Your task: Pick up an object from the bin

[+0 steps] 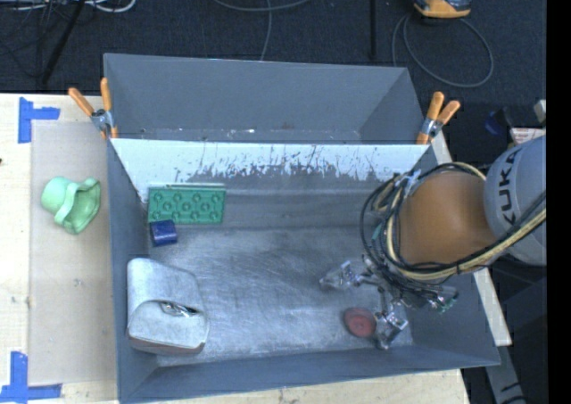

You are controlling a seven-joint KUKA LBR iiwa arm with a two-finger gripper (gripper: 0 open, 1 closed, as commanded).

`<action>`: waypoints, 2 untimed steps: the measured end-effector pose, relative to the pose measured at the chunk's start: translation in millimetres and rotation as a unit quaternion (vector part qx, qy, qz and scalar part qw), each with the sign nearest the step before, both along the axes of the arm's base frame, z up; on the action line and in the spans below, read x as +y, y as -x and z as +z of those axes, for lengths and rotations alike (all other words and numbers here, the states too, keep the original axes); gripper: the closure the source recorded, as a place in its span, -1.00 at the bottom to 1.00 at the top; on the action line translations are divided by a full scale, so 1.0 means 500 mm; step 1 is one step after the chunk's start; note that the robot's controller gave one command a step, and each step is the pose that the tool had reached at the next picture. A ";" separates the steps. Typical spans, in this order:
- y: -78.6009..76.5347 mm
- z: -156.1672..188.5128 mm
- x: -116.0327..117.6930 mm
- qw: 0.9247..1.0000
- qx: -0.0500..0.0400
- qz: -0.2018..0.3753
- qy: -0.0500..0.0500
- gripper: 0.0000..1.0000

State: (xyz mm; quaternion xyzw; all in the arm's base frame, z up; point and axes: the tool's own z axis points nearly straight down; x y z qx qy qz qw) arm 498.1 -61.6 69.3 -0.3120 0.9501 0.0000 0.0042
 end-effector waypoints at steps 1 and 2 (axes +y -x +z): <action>-0.004 0.010 0.000 1.000 -0.003 -0.002 0.000 1.00; -0.002 0.286 -0.001 1.000 0.000 -0.005 0.001 1.00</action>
Offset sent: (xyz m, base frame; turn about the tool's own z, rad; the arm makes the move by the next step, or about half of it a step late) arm 0.0000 0.0000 0.0000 0.0000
